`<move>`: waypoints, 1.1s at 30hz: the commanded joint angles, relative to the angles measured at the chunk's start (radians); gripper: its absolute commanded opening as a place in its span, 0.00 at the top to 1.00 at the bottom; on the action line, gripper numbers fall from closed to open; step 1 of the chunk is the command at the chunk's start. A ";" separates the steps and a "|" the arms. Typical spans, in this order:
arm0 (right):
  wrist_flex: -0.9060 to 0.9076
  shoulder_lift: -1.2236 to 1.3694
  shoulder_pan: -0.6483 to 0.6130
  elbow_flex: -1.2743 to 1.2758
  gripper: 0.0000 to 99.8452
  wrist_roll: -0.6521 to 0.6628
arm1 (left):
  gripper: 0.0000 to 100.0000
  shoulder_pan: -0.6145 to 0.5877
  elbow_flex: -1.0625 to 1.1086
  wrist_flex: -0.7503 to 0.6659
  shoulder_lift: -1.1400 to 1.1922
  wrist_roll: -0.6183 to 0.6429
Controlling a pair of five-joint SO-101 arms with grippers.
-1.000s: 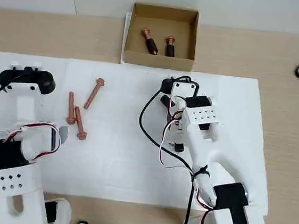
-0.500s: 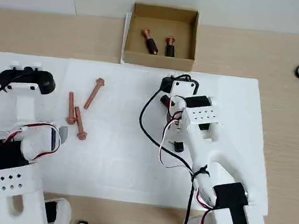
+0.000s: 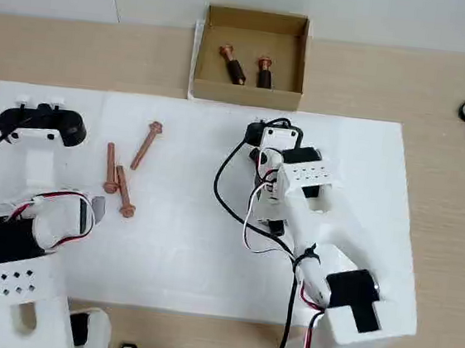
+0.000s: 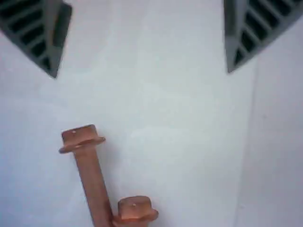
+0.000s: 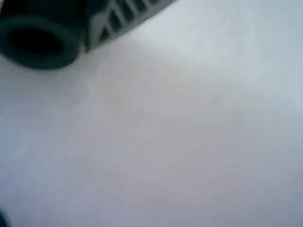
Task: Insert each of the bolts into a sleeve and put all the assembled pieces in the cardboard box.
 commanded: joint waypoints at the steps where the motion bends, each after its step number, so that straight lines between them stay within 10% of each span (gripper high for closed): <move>1: -0.007 0.036 0.005 -0.023 0.85 0.006 | 0.78 0.000 -0.002 -0.020 -0.012 -0.005; 6: -0.007 0.035 0.012 -0.023 1.00 0.009 | 0.78 0.000 -0.002 -0.020 -0.012 -0.005; 21: 0.163 -0.185 0.038 -0.098 1.00 0.199 | 0.79 -0.005 -0.047 0.003 0.009 -0.003; 33: 0.208 -0.415 0.139 -0.092 1.00 0.203 | 0.79 0.107 -0.501 0.098 0.589 -0.104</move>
